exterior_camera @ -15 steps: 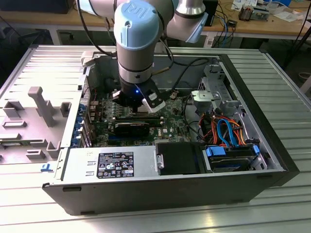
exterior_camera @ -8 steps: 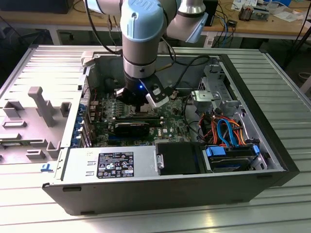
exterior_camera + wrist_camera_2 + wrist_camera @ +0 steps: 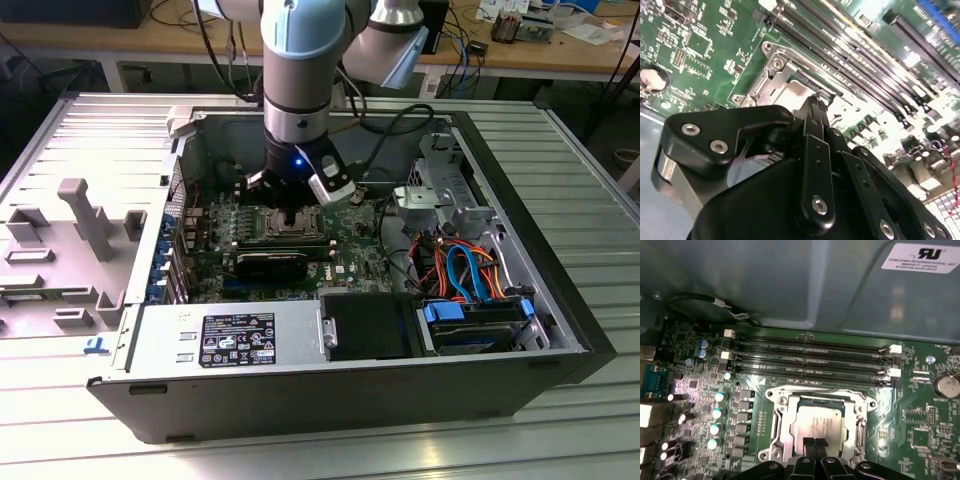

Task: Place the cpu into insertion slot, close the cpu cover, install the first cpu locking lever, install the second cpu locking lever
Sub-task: 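Install the second cpu locking lever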

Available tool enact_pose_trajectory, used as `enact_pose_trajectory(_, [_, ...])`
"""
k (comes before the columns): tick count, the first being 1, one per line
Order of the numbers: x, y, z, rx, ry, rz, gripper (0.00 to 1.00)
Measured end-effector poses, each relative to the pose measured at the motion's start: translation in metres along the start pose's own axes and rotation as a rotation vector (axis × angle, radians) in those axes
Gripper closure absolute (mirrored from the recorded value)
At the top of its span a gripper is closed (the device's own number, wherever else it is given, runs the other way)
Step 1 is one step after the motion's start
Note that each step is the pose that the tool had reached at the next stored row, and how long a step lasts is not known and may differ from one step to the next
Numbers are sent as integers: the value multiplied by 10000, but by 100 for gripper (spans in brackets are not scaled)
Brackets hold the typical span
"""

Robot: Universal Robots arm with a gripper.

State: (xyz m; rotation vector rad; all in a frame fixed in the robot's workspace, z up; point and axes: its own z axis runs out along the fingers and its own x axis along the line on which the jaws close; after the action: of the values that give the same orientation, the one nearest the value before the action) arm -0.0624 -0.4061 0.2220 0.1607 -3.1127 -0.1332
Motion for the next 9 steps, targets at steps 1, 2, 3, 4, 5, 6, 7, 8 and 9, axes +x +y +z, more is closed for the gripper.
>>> enact_pose_trajectory(1, [-9,2,-27,62,9,0,89])
enact_pose_trajectory(2, [-11,4,-42,85,13,2,89])
enact_pose_trajectory(3, [-11,6,-58,91,13,3,89])
enact_pose_trajectory(4, [-11,8,-89,96,14,4,89])
enact_pose_trajectory(5, [-14,9,-107,99,14,2,89])
enact_pose_trajectory(6, [-17,11,-130,102,18,1,89])
enact_pose_trajectory(7, [-16,15,-181,101,18,3,89])
enact_pose_trajectory(8, [-15,18,-215,101,18,3,89])
enact_pose_trajectory(9, [-15,21,-244,101,18,3,89])
